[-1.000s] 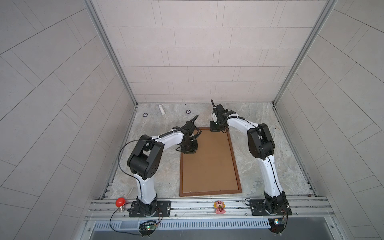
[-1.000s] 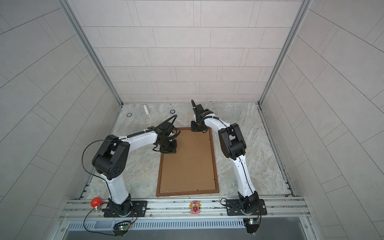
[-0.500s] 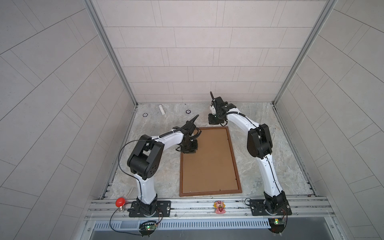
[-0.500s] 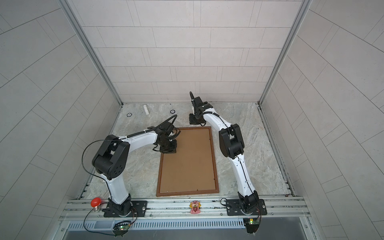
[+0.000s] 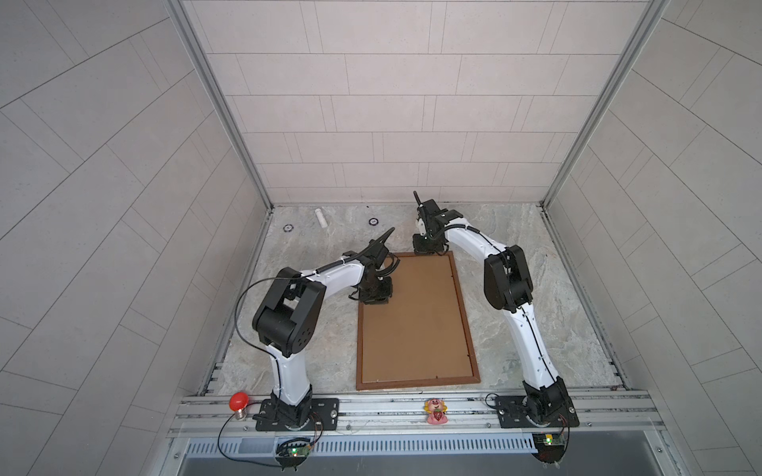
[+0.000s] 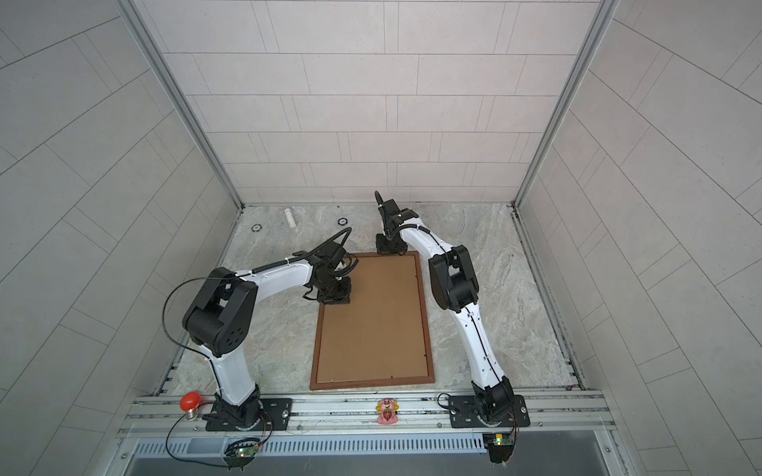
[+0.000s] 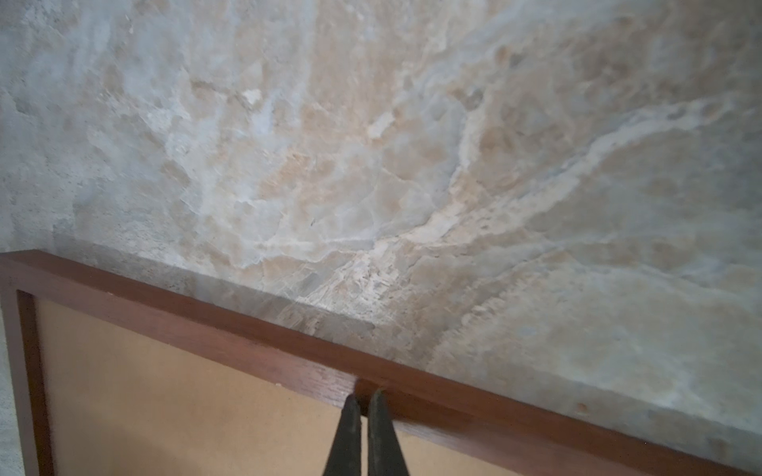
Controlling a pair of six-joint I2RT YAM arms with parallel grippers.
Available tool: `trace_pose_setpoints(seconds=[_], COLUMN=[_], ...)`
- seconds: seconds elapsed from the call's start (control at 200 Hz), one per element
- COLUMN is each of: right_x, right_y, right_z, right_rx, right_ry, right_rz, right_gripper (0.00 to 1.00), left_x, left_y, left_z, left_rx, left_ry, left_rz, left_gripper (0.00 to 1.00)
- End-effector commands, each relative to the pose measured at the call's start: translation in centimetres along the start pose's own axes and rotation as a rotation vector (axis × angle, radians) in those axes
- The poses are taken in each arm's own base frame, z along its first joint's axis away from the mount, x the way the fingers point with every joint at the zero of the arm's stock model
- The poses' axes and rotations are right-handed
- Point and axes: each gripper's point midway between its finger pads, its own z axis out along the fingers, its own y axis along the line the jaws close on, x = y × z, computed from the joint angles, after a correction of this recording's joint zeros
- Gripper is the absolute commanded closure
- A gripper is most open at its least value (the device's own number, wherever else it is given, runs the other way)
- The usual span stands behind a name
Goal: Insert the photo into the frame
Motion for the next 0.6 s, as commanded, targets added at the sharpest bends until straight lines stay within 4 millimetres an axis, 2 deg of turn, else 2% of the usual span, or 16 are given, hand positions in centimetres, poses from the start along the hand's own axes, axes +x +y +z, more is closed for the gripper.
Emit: trace_pose_setpoints(seconds=[0.0, 0.595], right_x=[0.64, 0.31], right_y=[0.14, 0.02], right_z=[0.42, 1.38], right_rx=[0.011, 0.029], right_ry=[0.025, 0.023], right_rz=[-0.020, -0.031], right_gripper=[1.00, 1.00], left_x=[0.48, 0.52], left_y=[0.26, 0.23], left_z=[0.40, 0.45], left_rx=[-0.015, -0.012], left_ry=[0.017, 0.021], left_rz=[-0.002, -0.002], left_gripper=[0.84, 0.84])
